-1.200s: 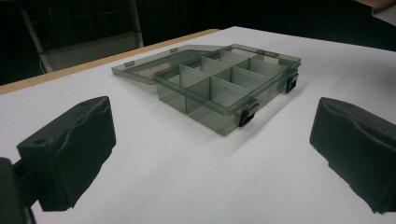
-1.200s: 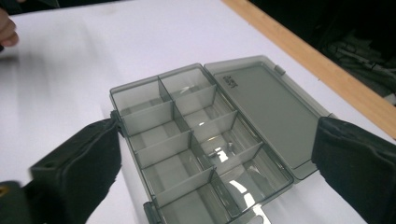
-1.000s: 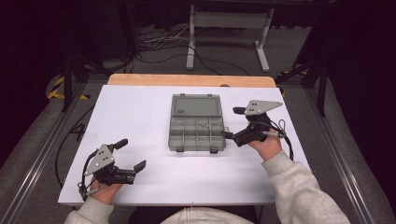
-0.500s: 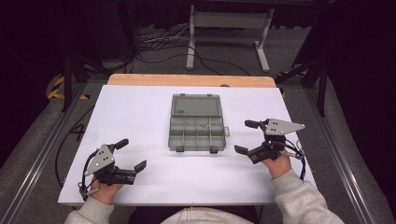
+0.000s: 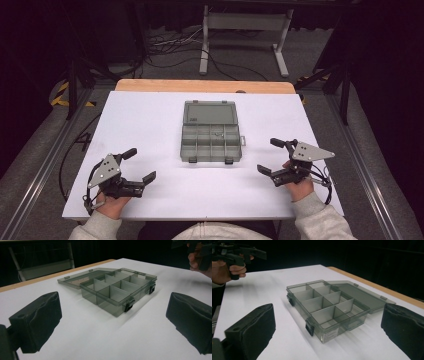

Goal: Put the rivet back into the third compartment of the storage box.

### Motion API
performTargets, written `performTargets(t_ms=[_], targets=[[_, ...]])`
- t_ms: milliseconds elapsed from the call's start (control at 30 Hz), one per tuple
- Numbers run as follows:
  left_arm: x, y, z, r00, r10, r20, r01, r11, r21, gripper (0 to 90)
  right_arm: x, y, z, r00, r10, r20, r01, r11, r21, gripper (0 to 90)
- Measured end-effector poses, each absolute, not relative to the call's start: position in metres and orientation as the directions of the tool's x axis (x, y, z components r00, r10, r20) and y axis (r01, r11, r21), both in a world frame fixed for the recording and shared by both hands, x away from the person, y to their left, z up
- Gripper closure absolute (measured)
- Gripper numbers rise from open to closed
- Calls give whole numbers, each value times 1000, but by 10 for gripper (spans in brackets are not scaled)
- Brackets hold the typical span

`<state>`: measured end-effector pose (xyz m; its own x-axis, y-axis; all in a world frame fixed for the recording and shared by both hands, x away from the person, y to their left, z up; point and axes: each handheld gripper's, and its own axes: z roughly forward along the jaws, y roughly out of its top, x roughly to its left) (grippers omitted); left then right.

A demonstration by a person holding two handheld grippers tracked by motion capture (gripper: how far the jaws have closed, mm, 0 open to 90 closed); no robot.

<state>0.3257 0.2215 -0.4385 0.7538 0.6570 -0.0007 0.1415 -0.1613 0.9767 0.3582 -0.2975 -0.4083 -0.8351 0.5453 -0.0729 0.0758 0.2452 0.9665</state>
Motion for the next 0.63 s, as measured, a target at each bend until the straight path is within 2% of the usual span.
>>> performTargets(t_ms=[633], targets=[[326,226,-436,752,659,0,134,-153,979,7,352,-301,-425,-808,588,-45,106,220,970,0]])
